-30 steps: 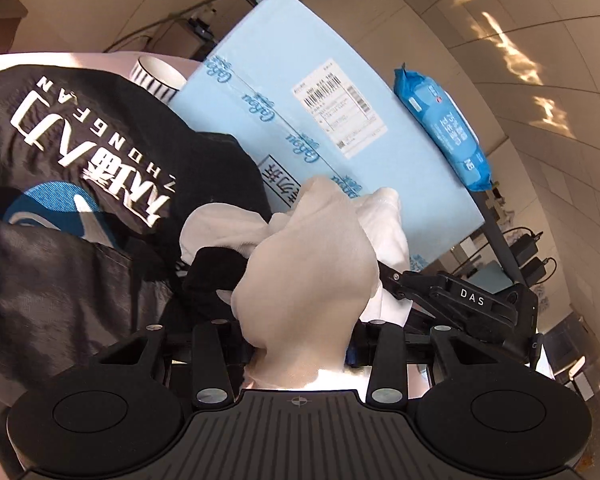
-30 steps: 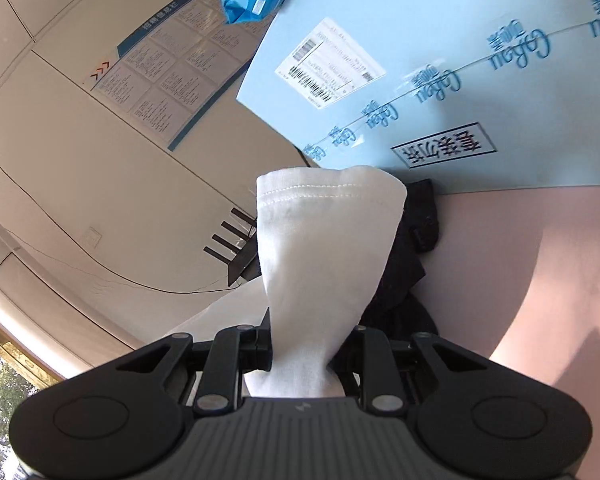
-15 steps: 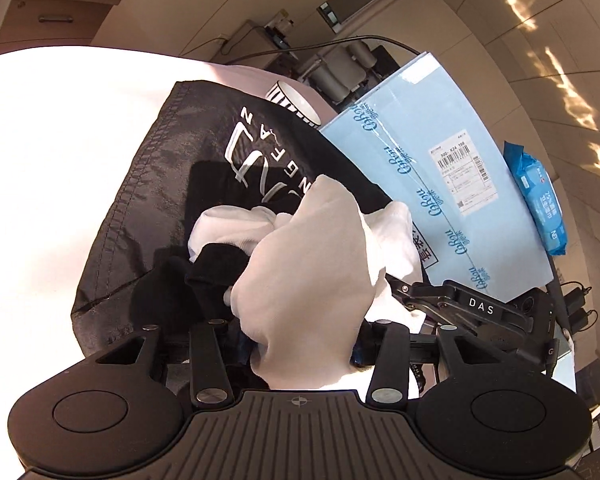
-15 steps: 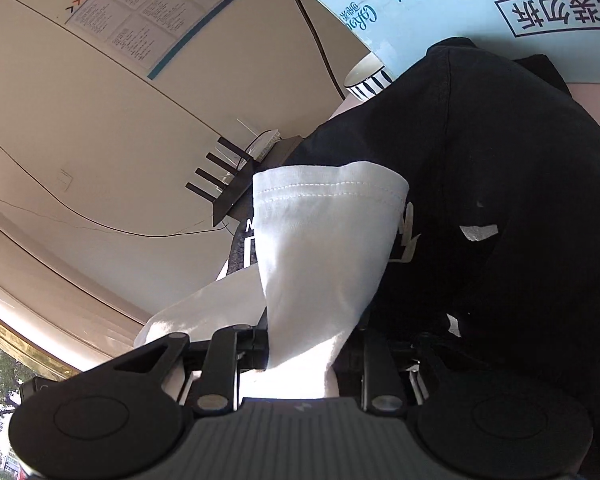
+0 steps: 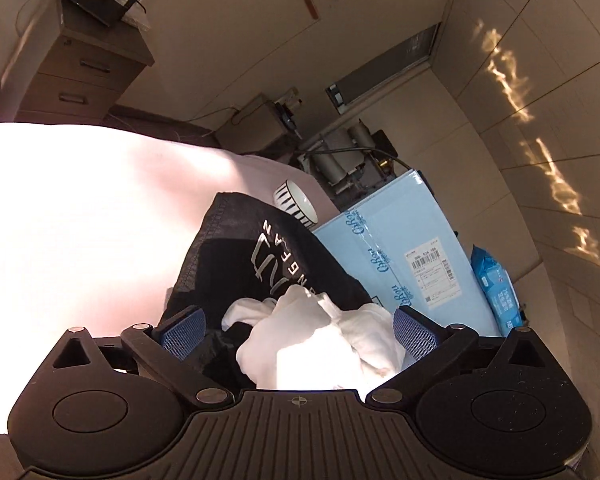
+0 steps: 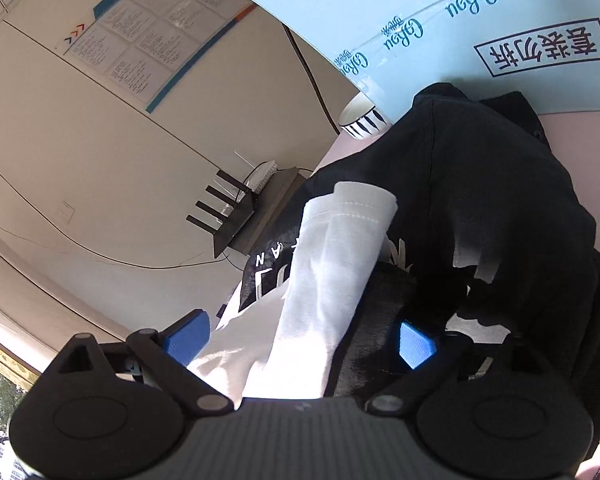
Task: Fold clothes
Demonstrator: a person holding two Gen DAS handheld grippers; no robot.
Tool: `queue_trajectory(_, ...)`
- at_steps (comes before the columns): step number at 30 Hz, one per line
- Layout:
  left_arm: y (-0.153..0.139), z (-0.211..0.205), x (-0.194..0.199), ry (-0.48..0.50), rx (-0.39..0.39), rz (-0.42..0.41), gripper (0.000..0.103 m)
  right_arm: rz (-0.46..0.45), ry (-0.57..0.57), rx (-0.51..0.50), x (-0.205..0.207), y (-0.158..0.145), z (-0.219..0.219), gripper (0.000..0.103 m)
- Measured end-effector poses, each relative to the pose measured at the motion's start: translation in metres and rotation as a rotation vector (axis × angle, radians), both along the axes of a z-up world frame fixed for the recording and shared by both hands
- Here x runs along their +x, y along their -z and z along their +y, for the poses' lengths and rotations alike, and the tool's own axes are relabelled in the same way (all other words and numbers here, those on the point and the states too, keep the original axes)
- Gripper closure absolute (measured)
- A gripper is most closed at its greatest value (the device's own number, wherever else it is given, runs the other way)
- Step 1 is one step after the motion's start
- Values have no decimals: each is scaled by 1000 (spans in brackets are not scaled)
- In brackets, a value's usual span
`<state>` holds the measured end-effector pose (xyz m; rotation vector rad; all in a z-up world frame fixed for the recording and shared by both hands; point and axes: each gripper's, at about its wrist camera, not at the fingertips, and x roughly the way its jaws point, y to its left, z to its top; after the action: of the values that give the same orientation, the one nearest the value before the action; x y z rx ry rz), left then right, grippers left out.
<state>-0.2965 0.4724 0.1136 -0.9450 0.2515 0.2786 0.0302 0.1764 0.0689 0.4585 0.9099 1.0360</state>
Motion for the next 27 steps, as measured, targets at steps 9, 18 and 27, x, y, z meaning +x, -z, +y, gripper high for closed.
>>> queue_trajectory(9,-91,-135,18,143,501,49,0,-324,157,-94,-47,-62,-122,0)
queue_trajectory(18,-88,-344,152,661,731,-84,0,-537,551,-420,-101,-75,-307,0)
queue_trajectory(27,11,-438,240,635,531,79,0,-382,837,-548,-105,-7,-416,0)
